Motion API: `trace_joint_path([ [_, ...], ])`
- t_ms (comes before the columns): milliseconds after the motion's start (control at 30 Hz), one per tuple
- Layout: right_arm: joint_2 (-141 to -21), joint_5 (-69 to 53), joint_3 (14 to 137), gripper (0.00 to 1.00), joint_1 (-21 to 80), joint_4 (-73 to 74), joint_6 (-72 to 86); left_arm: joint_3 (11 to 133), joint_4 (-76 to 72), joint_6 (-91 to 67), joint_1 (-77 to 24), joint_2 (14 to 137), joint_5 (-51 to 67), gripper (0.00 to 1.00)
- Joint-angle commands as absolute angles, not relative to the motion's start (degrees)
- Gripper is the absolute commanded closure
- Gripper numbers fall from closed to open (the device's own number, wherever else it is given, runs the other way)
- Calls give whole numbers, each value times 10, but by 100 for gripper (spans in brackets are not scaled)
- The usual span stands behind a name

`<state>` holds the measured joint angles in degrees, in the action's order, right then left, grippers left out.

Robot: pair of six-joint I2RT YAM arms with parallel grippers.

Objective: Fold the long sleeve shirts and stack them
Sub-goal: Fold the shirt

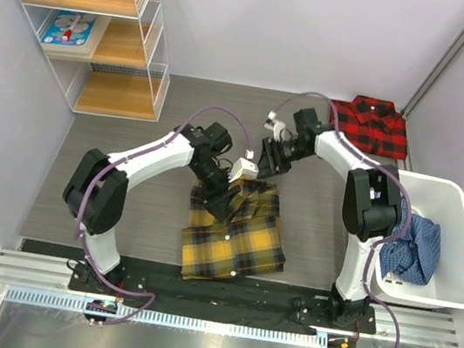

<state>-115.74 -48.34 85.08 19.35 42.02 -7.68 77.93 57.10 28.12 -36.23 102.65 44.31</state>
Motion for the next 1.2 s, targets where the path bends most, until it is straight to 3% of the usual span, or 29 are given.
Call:
trace_joint_path([
  [0,-1154,-492,954,52,185,415,-67,770,528,251,-360,998,452,43],
  [67,-1192,-496,997,52,185,419,-68,753,513,248,-360,999,440,32],
  [200,-1243,-492,1046,51,192,420,-80,723,475,239,-360,1009,419,26],
  [567,-1303,-490,1046,48,229,426,-140,686,433,239,-364,1052,428,26],
  [667,-1308,-490,1033,48,231,429,-154,689,433,236,-366,1064,435,35],
  [767,-1307,-489,1025,48,232,436,-167,703,446,238,-367,1069,440,53],
  [800,-1306,-489,1023,48,232,438,-169,707,451,238,-367,1069,441,64],
  [967,-1303,-493,1020,52,232,451,-184,759,511,256,-367,1060,449,99],
  [1167,-1300,-495,1018,53,232,465,-200,826,591,294,-366,1068,425,100],
])
